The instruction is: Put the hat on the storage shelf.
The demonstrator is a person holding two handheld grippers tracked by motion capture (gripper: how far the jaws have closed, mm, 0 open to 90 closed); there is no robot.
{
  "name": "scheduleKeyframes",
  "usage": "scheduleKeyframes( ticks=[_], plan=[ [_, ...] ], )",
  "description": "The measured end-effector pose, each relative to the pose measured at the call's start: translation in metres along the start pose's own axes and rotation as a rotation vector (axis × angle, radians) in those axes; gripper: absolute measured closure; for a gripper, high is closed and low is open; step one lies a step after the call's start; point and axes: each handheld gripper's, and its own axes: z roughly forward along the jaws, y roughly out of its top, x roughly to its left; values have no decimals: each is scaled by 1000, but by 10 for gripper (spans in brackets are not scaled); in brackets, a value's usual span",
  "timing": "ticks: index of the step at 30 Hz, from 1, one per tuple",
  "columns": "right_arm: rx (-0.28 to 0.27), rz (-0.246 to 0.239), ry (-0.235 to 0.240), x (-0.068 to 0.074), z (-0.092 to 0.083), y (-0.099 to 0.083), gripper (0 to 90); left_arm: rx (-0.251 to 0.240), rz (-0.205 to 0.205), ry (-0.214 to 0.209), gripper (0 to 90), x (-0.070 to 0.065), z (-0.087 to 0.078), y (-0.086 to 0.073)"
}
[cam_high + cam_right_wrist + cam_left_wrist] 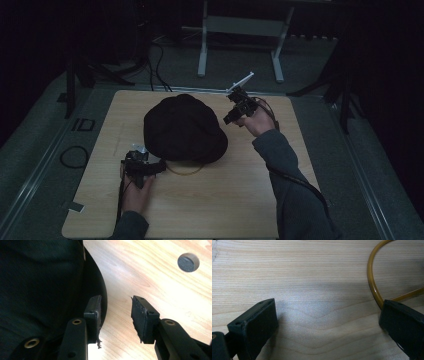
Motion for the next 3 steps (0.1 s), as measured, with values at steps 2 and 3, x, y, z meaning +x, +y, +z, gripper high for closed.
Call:
scheduleKeyframes(
  ticks=[2, 3],
  plan=[
    [0, -2, 2, -1, 2, -4, 588, 1, 1, 0, 12, 0, 0, 0],
    [2, -3, 4, -2, 3, -7, 581, 1, 1, 0, 12, 0, 0, 0]
  ],
)
